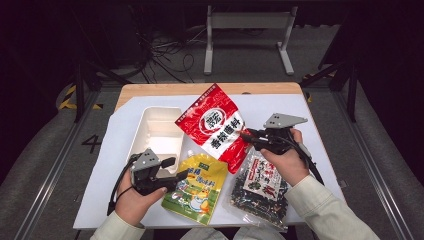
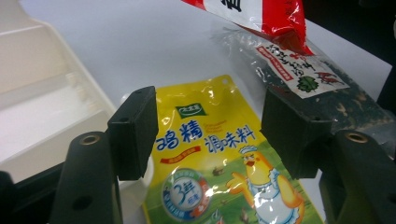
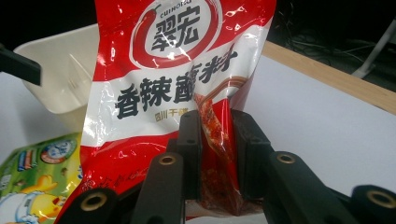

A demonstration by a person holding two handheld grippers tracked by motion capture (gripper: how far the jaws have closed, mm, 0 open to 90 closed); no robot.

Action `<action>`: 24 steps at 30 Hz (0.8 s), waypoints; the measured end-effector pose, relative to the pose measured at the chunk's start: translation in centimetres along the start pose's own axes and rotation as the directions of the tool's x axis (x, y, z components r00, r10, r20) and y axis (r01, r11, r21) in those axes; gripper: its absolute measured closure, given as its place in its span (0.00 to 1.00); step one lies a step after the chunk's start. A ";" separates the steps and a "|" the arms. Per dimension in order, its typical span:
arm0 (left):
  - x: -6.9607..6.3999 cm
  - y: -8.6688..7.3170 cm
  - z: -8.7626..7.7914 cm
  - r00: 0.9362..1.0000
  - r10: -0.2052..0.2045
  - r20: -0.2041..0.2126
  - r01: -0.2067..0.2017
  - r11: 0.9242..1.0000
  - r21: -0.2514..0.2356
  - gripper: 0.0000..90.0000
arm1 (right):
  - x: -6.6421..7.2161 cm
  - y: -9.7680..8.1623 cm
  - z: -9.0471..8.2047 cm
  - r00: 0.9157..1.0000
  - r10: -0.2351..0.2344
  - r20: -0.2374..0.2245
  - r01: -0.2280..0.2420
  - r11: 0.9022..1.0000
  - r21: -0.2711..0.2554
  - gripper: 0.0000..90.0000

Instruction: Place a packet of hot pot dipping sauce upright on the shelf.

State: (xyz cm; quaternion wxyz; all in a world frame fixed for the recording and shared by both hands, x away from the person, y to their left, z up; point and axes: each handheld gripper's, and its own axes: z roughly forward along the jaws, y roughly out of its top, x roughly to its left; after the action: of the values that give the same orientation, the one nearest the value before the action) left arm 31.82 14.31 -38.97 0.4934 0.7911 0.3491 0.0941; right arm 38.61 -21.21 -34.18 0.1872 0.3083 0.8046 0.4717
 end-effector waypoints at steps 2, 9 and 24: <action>0.0 0.1 0.5 1.000 -0.013 0.025 0.013 1.000 -0.010 0.39 | 0.5 0.1 -0.1 1.000 0.000 -0.011 0.000 1.000 -0.017 0.83; 0.2 0.4 1.6 0.998 -0.031 0.050 0.033 0.999 -0.028 0.38 | 2.0 0.0 0.2 0.999 -0.022 -0.040 0.021 1.000 -0.022 0.83; 0.1 0.8 3.8 0.989 -0.102 0.109 0.111 0.991 -0.078 0.32 | 4.1 -0.4 1.0 0.997 -0.045 -0.067 0.041 0.997 -0.058 0.83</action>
State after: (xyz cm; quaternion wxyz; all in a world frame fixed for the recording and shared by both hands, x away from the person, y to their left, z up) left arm 34.11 11.42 -40.15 0.5481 0.7538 0.3601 0.0406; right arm 36.04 -17.91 -35.02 0.1781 0.2692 0.8034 0.5004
